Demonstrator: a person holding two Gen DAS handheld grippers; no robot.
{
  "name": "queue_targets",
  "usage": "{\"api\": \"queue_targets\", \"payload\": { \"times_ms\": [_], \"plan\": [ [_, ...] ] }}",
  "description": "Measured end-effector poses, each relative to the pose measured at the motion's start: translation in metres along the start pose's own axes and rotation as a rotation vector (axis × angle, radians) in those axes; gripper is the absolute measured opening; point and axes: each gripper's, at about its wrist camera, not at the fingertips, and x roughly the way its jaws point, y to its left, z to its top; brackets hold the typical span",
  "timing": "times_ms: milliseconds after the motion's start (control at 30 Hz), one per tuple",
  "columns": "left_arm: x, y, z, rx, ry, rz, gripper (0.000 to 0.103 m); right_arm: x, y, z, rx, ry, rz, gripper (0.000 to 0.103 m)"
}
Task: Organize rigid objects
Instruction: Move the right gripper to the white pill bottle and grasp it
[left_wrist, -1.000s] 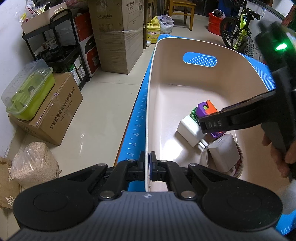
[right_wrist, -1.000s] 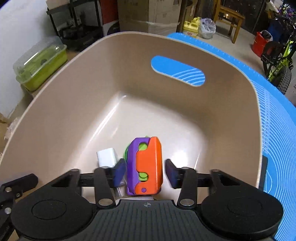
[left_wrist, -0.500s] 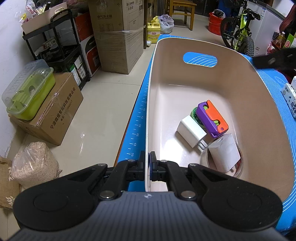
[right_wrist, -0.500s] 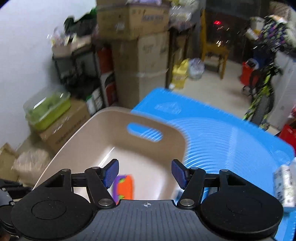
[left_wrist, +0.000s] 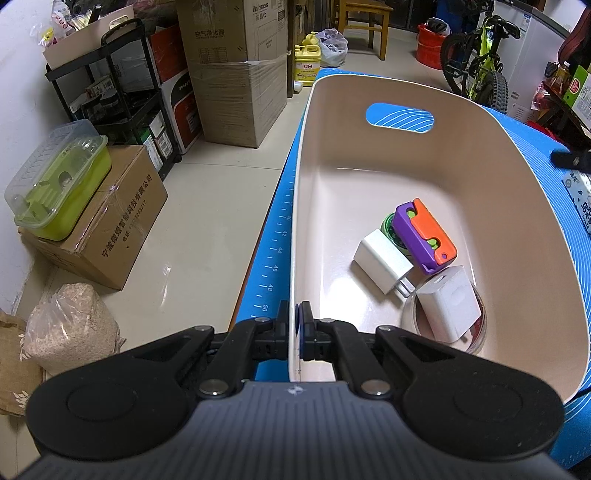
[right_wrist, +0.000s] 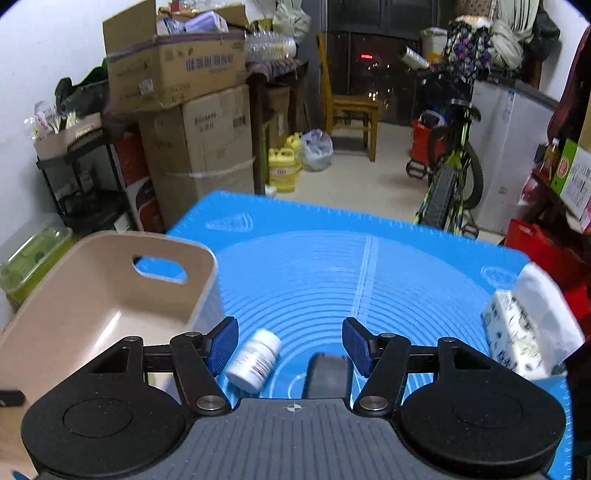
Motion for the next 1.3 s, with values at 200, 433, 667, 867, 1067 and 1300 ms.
{"api": "queue_targets", "payload": {
  "times_ms": [200, 433, 667, 867, 1067, 1300],
  "plan": [
    [0.0, 0.0, 0.0, 0.0, 0.0, 0.0, 0.005, 0.04, -0.01, -0.022, 0.078, 0.068, 0.067, 0.07],
    [0.0, -0.001, -0.001, 0.005, 0.001, 0.001, 0.005, 0.084, -0.009, -0.022, 0.129, 0.141, 0.173, 0.064],
    [0.0, -0.002, -0.001, 0.005, 0.001, 0.002, 0.005, 0.114, -0.015, -0.022, 0.166, 0.224, 0.264, 0.061],
    [0.001, -0.003, -0.002, 0.007, 0.002, 0.006, 0.005, 0.125, -0.015, -0.021, 0.174, 0.266, 0.305, 0.06],
    [0.002, -0.004, -0.002, 0.006, 0.003, 0.005, 0.005, 0.132, -0.015, -0.016, 0.187, 0.291, 0.27, 0.064],
    [0.001, -0.004, -0.001, 0.005, 0.003, 0.004, 0.005, 0.118, -0.006, 0.0, 0.094, 0.294, 0.126, 0.064]
  ]
}}
